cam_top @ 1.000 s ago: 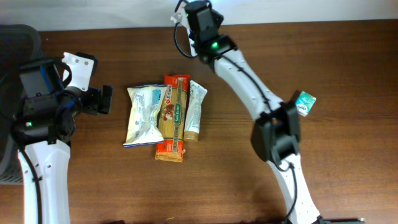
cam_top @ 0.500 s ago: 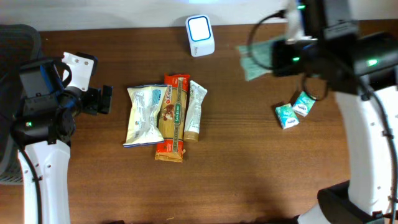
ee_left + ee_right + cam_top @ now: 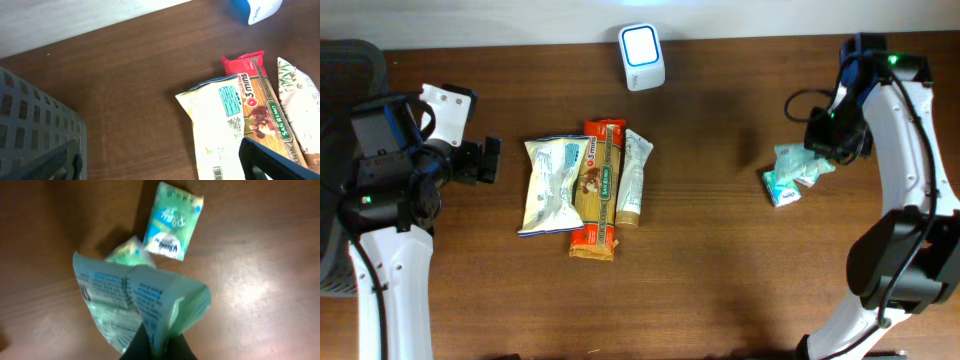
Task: Scan the item barcode
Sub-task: 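Move the packet right and release it onto the scanned pile, then reach the right gripper to the row and grasp the white tube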
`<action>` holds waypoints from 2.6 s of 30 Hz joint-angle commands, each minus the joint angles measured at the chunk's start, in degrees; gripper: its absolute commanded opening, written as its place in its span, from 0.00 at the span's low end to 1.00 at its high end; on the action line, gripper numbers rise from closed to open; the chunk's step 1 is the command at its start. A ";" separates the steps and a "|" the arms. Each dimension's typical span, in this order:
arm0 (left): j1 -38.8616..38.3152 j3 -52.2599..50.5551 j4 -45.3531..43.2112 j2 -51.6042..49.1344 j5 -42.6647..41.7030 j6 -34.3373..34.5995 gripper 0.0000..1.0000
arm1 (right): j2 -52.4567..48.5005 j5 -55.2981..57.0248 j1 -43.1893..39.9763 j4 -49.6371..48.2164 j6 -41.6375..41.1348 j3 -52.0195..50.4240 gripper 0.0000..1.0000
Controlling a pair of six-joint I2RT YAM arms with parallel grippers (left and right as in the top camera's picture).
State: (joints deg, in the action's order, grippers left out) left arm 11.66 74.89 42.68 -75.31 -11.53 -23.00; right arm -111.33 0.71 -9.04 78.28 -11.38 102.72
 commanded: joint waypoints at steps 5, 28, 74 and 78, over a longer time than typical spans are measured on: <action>0.13 0.15 0.11 0.66 0.00 -0.90 0.99 | 0.24 -0.37 -2.29 -8.59 2.54 -7.56 0.78; 0.13 0.15 0.33 0.66 0.02 -0.90 0.99 | 0.15 -24.00 33.29 -32.11 -15.58 -15.98 0.76; 0.13 0.15 0.33 0.66 0.00 -0.92 0.99 | -14.38 21.81 49.18 -12.96 -9.60 -7.67 0.43; 0.13 0.15 0.33 0.66 0.02 -0.90 0.99 | -14.10 11.45 49.86 -9.77 -9.40 -0.68 0.45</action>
State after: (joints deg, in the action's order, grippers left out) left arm 11.66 74.89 43.11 -75.31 -11.53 -23.03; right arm -125.64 18.90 40.12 67.31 -21.17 97.76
